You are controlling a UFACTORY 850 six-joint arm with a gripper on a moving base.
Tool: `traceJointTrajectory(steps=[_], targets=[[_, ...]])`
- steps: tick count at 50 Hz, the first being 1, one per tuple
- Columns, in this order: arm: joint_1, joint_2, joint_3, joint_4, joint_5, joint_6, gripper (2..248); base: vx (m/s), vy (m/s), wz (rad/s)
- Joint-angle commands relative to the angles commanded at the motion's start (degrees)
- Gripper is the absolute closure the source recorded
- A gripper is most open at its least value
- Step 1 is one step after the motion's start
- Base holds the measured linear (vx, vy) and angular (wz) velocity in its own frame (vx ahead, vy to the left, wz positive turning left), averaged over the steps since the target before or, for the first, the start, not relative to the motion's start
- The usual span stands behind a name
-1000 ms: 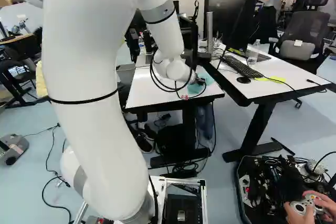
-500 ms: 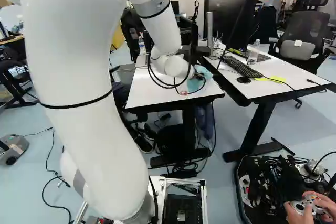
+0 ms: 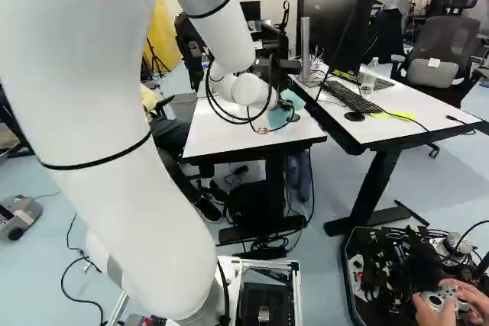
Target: Clean the table with the green towel
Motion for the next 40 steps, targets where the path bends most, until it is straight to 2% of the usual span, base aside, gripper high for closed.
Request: traceJointTrajectory(steps=[19,40], targets=[[2.9,5.1,2.8,1.7,-3.2,0.0,196,0.0,0.0,0.0],[6.1,3.6,0.8,4.3,-5.5,0.0,196,0.0,0.0,0.0]])
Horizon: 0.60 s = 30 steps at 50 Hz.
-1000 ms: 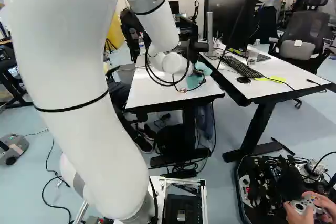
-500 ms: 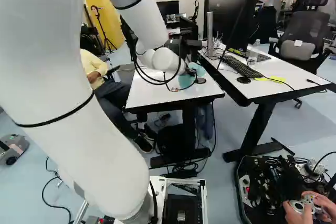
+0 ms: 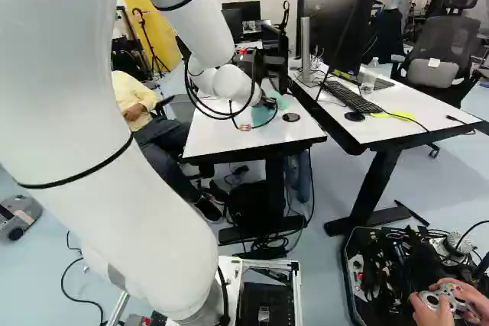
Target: Clean the table with the green towel
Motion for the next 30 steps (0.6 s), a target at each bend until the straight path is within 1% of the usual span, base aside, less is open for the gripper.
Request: traceJointTrajectory(steps=[10,30], targets=[[1.4,-2.3,-2.4,1.0,-0.7,0.0,196,0.0,0.0,0.0],[4.0,-7.1,-7.7,1.1,-0.8,0.0,196,0.0,0.0,0.0]])
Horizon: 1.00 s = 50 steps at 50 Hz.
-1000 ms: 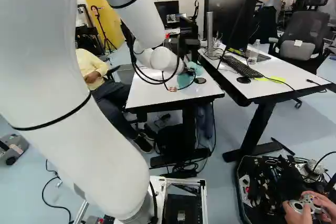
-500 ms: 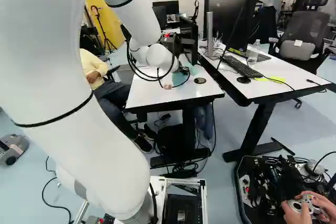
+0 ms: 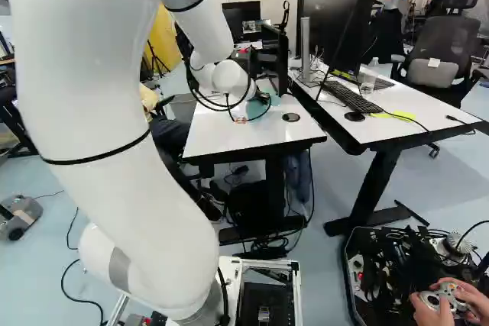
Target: Clean the table with the green towel
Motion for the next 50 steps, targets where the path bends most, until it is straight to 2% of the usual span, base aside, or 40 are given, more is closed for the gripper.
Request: traceJointTrajectory(steps=[25,50], targets=[[3.3,-4.6,-5.3,0.0,0.0,0.0,196,0.0,0.0,0.0],[3.6,-7.9,-6.1,0.0,1.9,0.0,196,0.0,0.0,0.0]])
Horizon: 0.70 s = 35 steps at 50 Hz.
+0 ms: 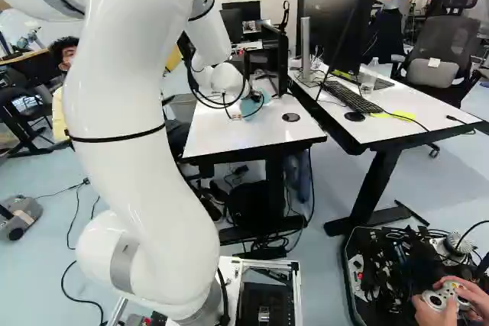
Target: Clean the table with the green towel
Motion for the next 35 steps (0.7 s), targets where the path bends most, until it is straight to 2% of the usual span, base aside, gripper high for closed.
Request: traceJointTrajectory(steps=[14,35], targets=[[0.0,-1.8,-0.3,0.0,0.4,0.0,196,0.0,0.0,0.0],[0.0,-2.1,-0.4,0.0,0.2,0.0,196,0.0,0.0,0.0]])
